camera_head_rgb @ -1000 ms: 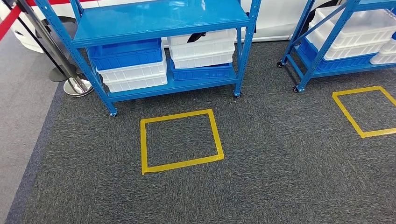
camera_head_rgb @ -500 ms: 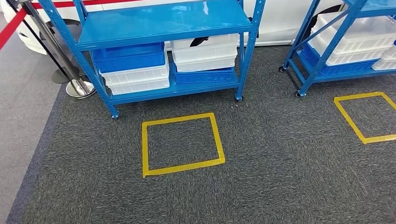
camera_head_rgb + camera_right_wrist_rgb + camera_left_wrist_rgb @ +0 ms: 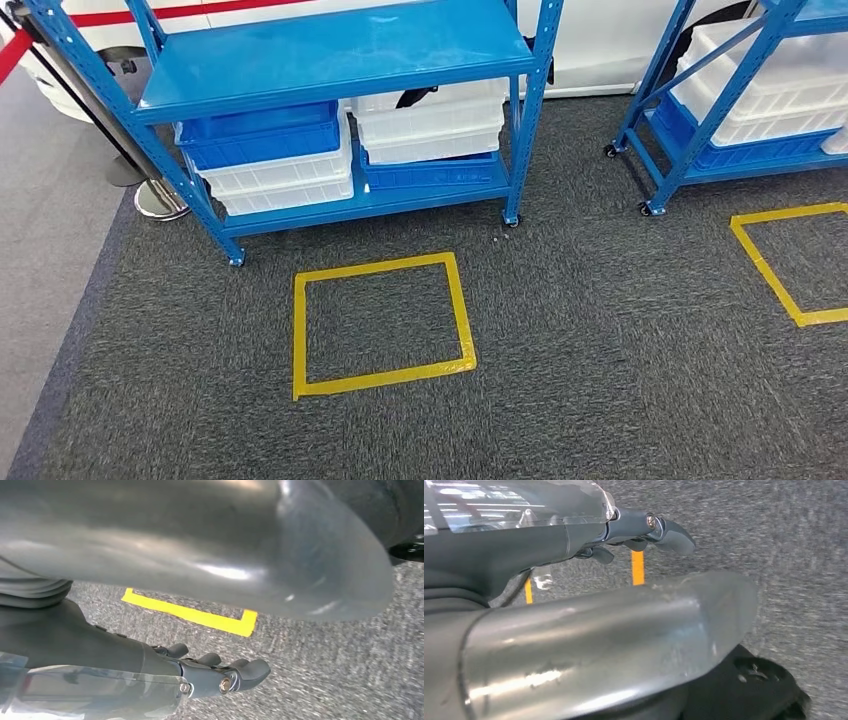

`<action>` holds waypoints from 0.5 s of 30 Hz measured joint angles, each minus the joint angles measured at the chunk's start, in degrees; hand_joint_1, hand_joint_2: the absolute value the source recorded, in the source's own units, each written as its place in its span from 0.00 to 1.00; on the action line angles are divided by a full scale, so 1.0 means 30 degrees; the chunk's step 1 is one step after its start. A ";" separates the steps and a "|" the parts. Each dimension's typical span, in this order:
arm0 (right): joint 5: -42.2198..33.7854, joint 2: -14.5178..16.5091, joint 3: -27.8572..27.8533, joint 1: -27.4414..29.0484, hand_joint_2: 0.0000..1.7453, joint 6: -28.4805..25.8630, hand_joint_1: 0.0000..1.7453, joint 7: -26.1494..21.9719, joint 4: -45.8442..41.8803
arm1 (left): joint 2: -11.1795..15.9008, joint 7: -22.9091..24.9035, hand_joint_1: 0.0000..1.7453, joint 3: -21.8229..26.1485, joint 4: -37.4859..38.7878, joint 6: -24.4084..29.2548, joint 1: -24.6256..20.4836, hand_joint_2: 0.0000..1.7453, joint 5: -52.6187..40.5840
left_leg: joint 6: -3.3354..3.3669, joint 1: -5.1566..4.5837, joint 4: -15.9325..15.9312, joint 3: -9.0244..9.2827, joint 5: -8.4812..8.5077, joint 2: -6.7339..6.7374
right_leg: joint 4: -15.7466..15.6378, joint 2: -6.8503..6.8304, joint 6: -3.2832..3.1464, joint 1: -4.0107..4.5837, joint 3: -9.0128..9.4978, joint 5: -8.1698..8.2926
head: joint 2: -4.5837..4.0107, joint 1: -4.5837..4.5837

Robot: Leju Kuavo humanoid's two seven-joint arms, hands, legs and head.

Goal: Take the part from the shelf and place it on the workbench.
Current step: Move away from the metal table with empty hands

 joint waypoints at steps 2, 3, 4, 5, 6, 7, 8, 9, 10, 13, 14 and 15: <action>0.0000 -0.0002 0.0000 0.0023 0.00 -0.0004 0.00 0.0011 0.0000 | 0.0004 0.0018 0.00 0.0029 0.0000 0.0015 0.0013 0.00 0.0000 | 0.0548 -0.0279 -0.1813 -0.0070 0.1234 0.0005 | -0.0145 0.0012 -0.0051 0.0175 0.0657 -0.0425 | 0.0000 -0.0028; 0.0000 0.0022 0.0000 0.0021 0.00 -0.0002 0.00 0.0011 0.0011 | 0.0024 0.0024 0.00 0.0040 0.0000 0.0020 0.0052 0.00 0.0002 | 0.0886 -0.0474 -0.2820 -0.0032 0.2552 -0.0051 | -0.0177 0.0026 -0.0046 0.0259 0.0931 -0.0628 | 0.0000 0.0017; 0.0000 0.0035 0.0000 0.0015 0.00 -0.0002 0.00 0.0017 0.0022 | 0.0035 0.0031 0.00 0.0047 0.0000 0.0024 0.0095 0.00 0.0000 | 0.1174 -0.0649 -0.3573 0.0027 0.3687 -0.0106 | -0.0201 0.0065 0.0000 0.0313 0.1119 -0.0821 | 0.0000 0.0049; 0.0000 0.0046 0.0000 0.0005 0.00 0.0004 0.00 0.0018 0.0033 | 0.0042 0.0044 0.00 0.0051 0.0000 0.0027 0.0136 0.00 0.0002 | 0.1341 -0.0795 -0.4005 0.0103 0.4530 -0.0143 | -0.0219 0.0112 0.0078 0.0318 0.1252 -0.0998 | 0.0000 0.0057; 0.0000 0.0055 0.0000 -0.0037 0.00 0.0011 0.00 0.0020 0.0044 | 0.0046 0.0053 0.00 0.0056 0.0000 0.0031 0.0151 0.00 0.0004 | 0.1372 -0.0903 -0.4106 0.0180 0.4829 -0.0194 | -0.0252 0.0160 0.0196 0.0315 0.1385 -0.1152 | 0.0000 0.0070; 0.0000 0.0044 0.0000 -0.0085 0.00 0.0015 0.00 0.0022 0.0044 | 0.0031 0.0060 0.00 0.0062 0.0000 0.0031 0.0109 0.00 0.0004 | 0.1348 -0.0925 -0.4195 0.0323 0.4769 -0.0195 | -0.0348 0.0176 0.0331 0.0295 0.1509 -0.1282 | 0.0000 0.0023; 0.0000 0.0038 0.0000 -0.0135 0.00 0.0020 0.00 0.0018 0.0044 | 0.0011 0.0064 0.00 0.0067 -0.0002 0.0029 0.0048 0.00 0.0006 | 0.1302 -0.0905 -0.4360 0.0506 0.4770 -0.0197 | -0.0385 0.0155 0.0429 0.0241 0.1656 -0.1415 | 0.0000 -0.0008; 0.0000 0.0033 0.0000 -0.0186 0.00 0.0020 0.00 0.0016 0.0042 | -0.0002 0.0060 0.00 0.0073 -0.0004 0.0027 -0.0034 0.00 0.0006 | 0.1314 -0.0877 -0.4592 0.0699 0.4742 -0.0224 | -0.0205 0.0129 0.0521 0.0223 0.1657 -0.1600 | -0.0002 0.0010; 0.0000 0.0024 0.0000 -0.0236 0.00 0.0018 0.00 0.0013 0.0040 | -0.0013 0.0058 0.00 0.0078 -0.0004 0.0027 -0.0109 0.00 0.0006 | 0.1358 -0.0827 -0.4832 0.0899 0.4729 -0.0240 | 0.0346 0.0109 0.0591 0.0218 0.1414 -0.1914 | -0.0002 0.0014; 0.0000 -0.0013 0.0000 -0.0287 0.00 0.0042 0.00 0.0007 0.0038 | -0.0024 0.0066 0.00 0.0084 -0.0004 0.0044 -0.0205 0.00 0.0018 | 0.1540 -0.0809 -0.5067 0.1254 0.4507 -0.0239 | 0.3817 0.0103 0.0761 0.0206 -0.0855 -0.3094 | 0.0000 0.0042; 0.0000 -0.0029 0.0000 -0.0275 0.00 0.0060 0.00 0.0009 0.0040 | -0.0031 0.0071 0.00 0.0086 -0.0005 0.0044 -0.0196 0.00 0.0026 | 0.1565 -0.0816 -0.5064 0.1350 0.4401 -0.0259 | 0.4609 0.0102 0.0817 0.0208 -0.1563 -0.3067 | -0.0002 0.0045; 0.0000 -0.0045 -0.0002 -0.0250 0.00 0.0080 0.00 0.0011 0.0042 | -0.0038 0.0078 0.00 0.0087 -0.0007 0.0034 -0.0175 0.00 0.0033 | 0.1569 -0.0821 -0.5059 0.1472 0.4294 -0.0300 | 0.4752 0.0101 0.0858 0.0206 -0.1969 -0.2640 | -0.0002 0.0047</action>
